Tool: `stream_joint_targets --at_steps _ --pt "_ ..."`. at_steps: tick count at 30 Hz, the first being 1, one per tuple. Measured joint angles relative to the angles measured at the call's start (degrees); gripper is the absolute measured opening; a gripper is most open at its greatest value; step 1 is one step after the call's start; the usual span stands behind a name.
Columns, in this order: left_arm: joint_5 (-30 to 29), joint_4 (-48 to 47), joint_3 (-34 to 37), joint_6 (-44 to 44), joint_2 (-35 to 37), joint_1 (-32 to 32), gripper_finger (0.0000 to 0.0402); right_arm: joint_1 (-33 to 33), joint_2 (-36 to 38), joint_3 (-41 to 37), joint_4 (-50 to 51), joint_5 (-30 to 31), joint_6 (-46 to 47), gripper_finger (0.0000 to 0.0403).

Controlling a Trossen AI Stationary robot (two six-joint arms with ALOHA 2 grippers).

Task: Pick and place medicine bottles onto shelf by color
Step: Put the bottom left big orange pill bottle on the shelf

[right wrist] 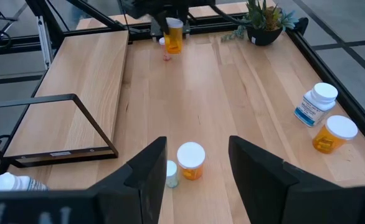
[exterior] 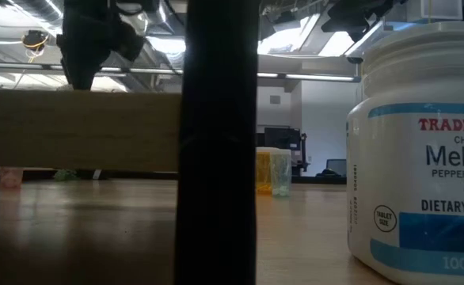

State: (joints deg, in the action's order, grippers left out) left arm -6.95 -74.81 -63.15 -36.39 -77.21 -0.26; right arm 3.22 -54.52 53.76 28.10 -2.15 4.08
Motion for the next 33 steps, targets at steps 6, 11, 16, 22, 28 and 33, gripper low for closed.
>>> stream_joint_targets --at_steps 6,11,16,22,28,33 --pt "0.4 0.0 -0.6 2.5 0.0 -5.2 0.02 0.0 0.0 0.0 0.0 0.0 0.0 0.0174" --pt "1.2 1.0 -0.6 0.7 0.0 -10.6 0.02 0.0 0.0 0.0 0.0 0.0 0.0 0.0174" --pt "3.9 1.2 -0.6 -1.0 0.0 -15.2 0.02 0.0 0.0 0.0 0.0 0.0 0.0 0.0174" --pt "5.9 1.2 -0.6 -3.6 0.0 -20.3 0.02 0.0 0.0 0.0 0.0 0.0 0.0 0.0174" --pt "9.9 1.2 -0.6 -5.0 0.0 -25.9 0.02 0.0 0.0 0.0 0.0 0.0 0.0 0.0174" --pt "12.2 1.4 -0.6 -8.6 0.0 -31.2 0.02 0.0 0.0 0.0 0.0 0.0 0.0 0.0174"
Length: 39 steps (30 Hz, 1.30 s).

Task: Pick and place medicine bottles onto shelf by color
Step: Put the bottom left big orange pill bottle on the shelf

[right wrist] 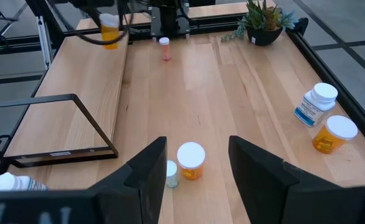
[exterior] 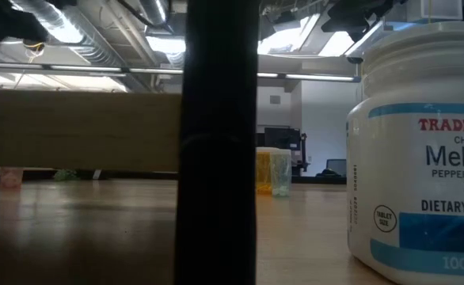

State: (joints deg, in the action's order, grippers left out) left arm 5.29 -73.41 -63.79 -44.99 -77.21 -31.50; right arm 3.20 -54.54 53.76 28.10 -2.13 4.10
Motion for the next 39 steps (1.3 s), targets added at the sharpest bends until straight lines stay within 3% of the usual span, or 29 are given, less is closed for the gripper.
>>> stream_joint_targets --at_steps 8,21,28,39 --pt "0.2 3.7 0.0 -10.0 0.0 -10.2 0.02 0.0 0.0 0.0 0.0 0.0 0.0 0.0174" --pt "0.1 6.0 0.0 -28.4 0.0 -21.0 0.02 0.0 0.0 0.1 0.0 0.0 0.0 0.0174" --pt "-2.0 6.2 0.0 -35.2 0.0 -23.7 0.02 0.0 0.0 0.1 0.0 0.0 0.1 0.0174" --pt "-4.3 -1.2 0.0 -41.8 0.0 -24.0 0.02 0.0 0.0 0.1 0.0 0.0 -5.9 0.0174"
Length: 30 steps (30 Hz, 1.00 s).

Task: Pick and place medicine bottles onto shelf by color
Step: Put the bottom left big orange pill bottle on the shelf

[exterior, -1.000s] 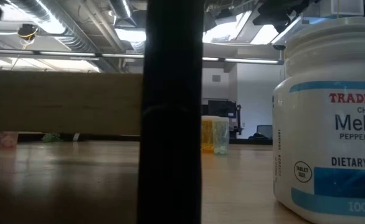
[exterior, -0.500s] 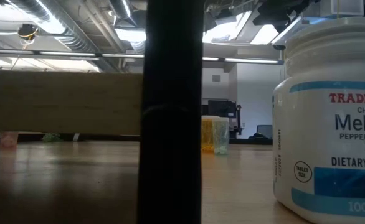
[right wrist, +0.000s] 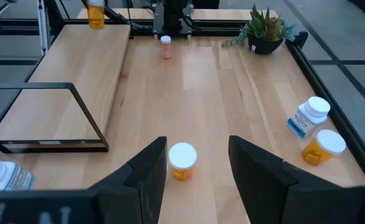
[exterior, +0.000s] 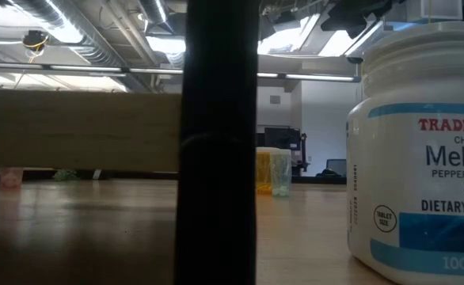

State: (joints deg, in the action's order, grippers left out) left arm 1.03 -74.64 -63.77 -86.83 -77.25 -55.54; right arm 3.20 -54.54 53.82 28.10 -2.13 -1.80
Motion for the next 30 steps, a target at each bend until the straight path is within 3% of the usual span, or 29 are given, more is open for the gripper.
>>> stream_joint_targets --at_steps 8,19,30 --pt "0.0 3.8 0.0 0.0 0.0 -0.1 0.02 0.0 0.0 0.0 -0.5 -2.0 0.3 0.0174" --pt "0.1 8.3 0.0 4.8 0.0 -2.8 0.02 0.0 0.0 0.0 -0.5 -22.9 -7.4 0.0174" --pt "-0.6 10.2 0.1 6.7 -2.9 -4.2 0.02 0.0 0.0 0.0 -0.5 -24.5 -7.7 0.0174"
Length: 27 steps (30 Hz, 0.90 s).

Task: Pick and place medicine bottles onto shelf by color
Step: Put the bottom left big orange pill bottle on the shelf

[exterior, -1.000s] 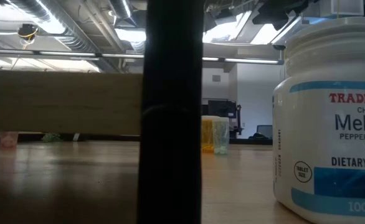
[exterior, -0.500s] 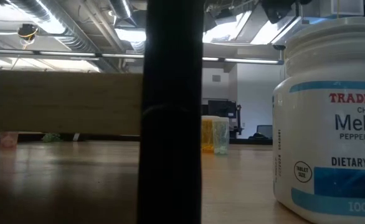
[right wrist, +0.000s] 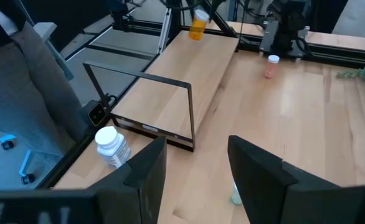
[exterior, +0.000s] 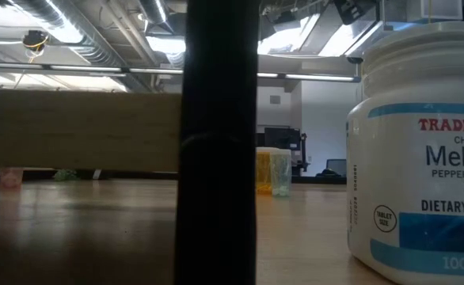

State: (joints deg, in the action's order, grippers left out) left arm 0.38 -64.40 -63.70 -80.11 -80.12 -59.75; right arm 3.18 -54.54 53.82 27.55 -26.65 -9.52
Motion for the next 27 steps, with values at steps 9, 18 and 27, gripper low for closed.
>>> stream_joint_targets --at_steps 9,18,27 --pt "2.1 6.2 -0.2 5.7 -5.3 -0.1 0.02 0.0 0.0 0.0 0.0 0.0 0.0 0.0174" --pt "4.1 6.3 -0.2 3.7 -5.4 -0.9 0.02 0.0 0.0 0.0 0.0 0.0 0.0 0.0174" --pt "4.6 4.9 -0.2 -1.6 -5.4 -2.2 0.02 0.0 0.0 -0.1 0.1 0.0 0.0 0.0174"
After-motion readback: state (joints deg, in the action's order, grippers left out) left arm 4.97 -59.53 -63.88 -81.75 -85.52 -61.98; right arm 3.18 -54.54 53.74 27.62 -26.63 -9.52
